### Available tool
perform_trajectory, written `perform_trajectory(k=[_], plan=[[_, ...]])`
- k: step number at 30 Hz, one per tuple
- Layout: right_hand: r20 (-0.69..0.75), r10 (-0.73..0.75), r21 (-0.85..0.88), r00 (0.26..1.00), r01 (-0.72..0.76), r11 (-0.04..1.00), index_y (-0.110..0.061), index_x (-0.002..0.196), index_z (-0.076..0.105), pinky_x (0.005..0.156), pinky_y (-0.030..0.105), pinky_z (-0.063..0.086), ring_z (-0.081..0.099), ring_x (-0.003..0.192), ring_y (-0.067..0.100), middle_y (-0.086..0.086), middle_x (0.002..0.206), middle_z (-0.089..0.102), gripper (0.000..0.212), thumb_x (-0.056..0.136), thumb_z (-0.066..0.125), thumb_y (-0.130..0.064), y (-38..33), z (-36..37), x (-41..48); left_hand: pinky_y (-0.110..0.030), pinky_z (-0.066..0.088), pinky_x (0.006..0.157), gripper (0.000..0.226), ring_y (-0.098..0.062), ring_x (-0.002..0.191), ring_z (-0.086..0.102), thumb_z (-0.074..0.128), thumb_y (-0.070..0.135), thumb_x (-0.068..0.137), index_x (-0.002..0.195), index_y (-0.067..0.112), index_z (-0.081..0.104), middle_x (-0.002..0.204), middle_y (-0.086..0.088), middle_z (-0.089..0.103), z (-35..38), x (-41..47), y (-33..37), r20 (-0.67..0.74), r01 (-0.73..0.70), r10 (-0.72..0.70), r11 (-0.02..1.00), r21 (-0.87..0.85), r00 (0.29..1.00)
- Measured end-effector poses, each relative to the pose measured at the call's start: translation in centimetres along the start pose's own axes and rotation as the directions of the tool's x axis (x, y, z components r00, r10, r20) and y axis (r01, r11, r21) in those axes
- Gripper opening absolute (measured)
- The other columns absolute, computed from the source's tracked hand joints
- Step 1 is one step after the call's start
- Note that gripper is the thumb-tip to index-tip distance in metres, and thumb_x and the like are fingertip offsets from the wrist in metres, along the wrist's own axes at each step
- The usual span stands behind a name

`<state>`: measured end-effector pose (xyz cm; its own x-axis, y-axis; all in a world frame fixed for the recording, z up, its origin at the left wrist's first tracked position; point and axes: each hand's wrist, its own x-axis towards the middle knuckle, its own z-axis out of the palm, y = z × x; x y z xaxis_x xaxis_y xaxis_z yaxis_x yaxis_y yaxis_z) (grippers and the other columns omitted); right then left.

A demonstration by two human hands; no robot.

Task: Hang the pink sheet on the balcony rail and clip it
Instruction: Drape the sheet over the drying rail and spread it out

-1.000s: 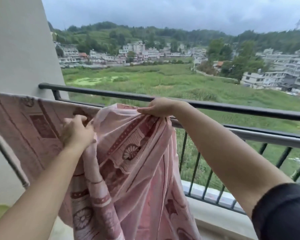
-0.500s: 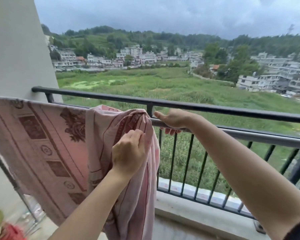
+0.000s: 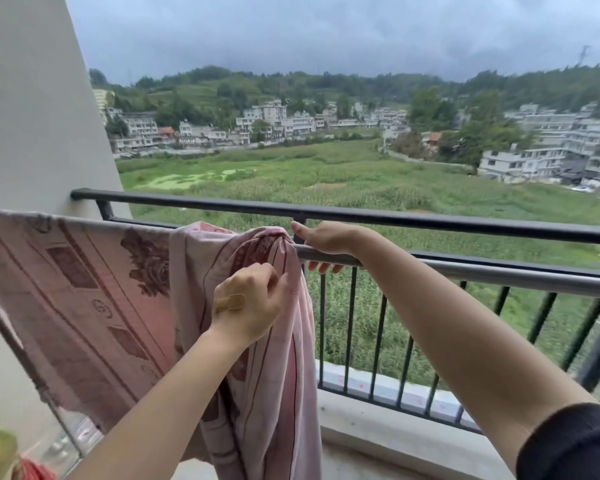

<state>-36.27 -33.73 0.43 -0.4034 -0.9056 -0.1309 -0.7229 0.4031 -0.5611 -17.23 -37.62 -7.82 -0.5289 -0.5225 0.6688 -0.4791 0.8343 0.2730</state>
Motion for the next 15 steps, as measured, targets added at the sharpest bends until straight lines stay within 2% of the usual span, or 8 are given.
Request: perform_trajectory(k=[2,4,5,7,9,11,13,15], plan=[[0.009,-0.005,0.05,1.0,0.005,0.999,-0.004,0.1,0.073,0.06,0.034,0.062,0.075,0.075,0.023,0.006,0.084,0.076,0.079,0.097,0.027,-0.068,-0.7,0.3,0.5,-0.027,0.042,0.062,0.055,-0.011,0.074,0.056,0.043,0.076,0.082,0.071,0.024,0.053,0.078,0.01,0.058,0.0,0.3,0.4,0.133,-0.001,-0.022,0.985,0.171,0.991],[-0.029,0.004,0.095,1.0,-0.001,0.995,-0.001,0.099,0.072,0.062,0.037,0.063,0.075,0.073,0.023,0.008,0.08,0.076,0.073,0.097,0.037,-0.065,-1.2,0.8,1.0,-0.032,0.05,0.071,0.05,-0.017,0.088,0.06,0.046,0.07,0.083,0.084,0.022,0.061,0.091,0.006,0.061,0.9,0.1,0.4,0.195,0.002,-0.06,0.958,0.288,0.979],[-0.053,0.005,0.094,0.999,0.0,0.996,0.0,0.096,0.072,0.063,0.036,0.063,0.075,0.069,0.023,0.009,0.079,0.076,0.071,0.096,0.041,-0.063,-1.4,1.0,1.1,-0.034,0.052,0.074,0.041,-0.02,0.093,0.062,0.047,0.058,0.088,0.09,0.02,0.064,0.095,0.004,0.062,1.3,-0.1,0.3,0.204,-0.002,-0.06,0.957,0.29,0.977],[-0.137,-0.013,0.008,0.991,0.015,1.0,0.0,0.088,0.073,0.059,0.029,0.057,0.069,0.061,0.021,0.008,0.076,0.074,0.066,0.095,0.048,-0.061,-1.4,0.8,1.2,-0.033,0.051,0.071,0.026,-0.023,0.092,0.064,0.048,0.037,0.092,0.088,0.019,0.066,0.094,0.004,0.063,1.2,-0.2,-0.3,0.15,0.022,-0.053,0.98,0.197,0.987],[-0.243,-0.048,-0.078,0.969,0.03,0.997,-0.001,0.082,0.072,0.056,0.028,0.043,0.059,0.064,0.021,0.007,0.075,0.066,0.059,0.091,0.058,-0.057,-1.5,0.3,1.3,-0.03,0.046,0.068,0.02,-0.022,0.085,0.064,0.052,0.032,0.091,0.084,0.02,0.066,0.089,0.005,0.064,0.0,0.3,-1.0,0.029,0.052,-0.054,0.996,0.072,0.998],[-0.293,-0.057,-0.046,0.955,0.045,0.998,0.003,0.086,0.074,0.059,0.029,0.041,0.055,0.068,0.022,0.008,0.075,0.062,0.056,0.088,0.065,-0.052,-1.8,0.0,1.5,-0.029,0.044,0.068,0.023,-0.02,0.082,0.064,0.055,0.041,0.09,0.08,0.023,0.066,0.085,0.007,0.064,-1.3,1.2,-1.6,-0.035,0.032,-0.031,0.999,0.026,0.999],[-0.306,-0.048,-0.015,0.951,0.045,0.999,0.004,0.087,0.075,0.061,0.029,0.043,0.054,0.066,0.022,0.008,0.071,0.061,0.053,0.087,0.069,-0.049,-2.3,0.1,1.7,-0.028,0.047,0.07,0.044,-0.016,0.081,0.062,0.05,0.064,0.085,0.074,0.024,0.063,0.082,0.008,0.062,-1.6,1.7,-1.3,0.072,0.01,-0.018,0.995,0.102,0.997],[-0.3,-0.038,-0.015,0.953,0.035,0.999,-0.001,0.075,0.069,0.059,0.029,0.042,0.051,0.062,0.021,0.006,0.065,0.057,0.048,0.087,0.069,-0.048,-2.5,0.2,1.6,-0.031,0.05,0.076,0.068,-0.015,0.084,0.061,0.038,0.087,0.074,0.076,0.023,0.062,0.086,0.009,0.062,-0.9,1.5,-0.2,0.224,0.041,-0.097,0.969,0.242,0.97]])
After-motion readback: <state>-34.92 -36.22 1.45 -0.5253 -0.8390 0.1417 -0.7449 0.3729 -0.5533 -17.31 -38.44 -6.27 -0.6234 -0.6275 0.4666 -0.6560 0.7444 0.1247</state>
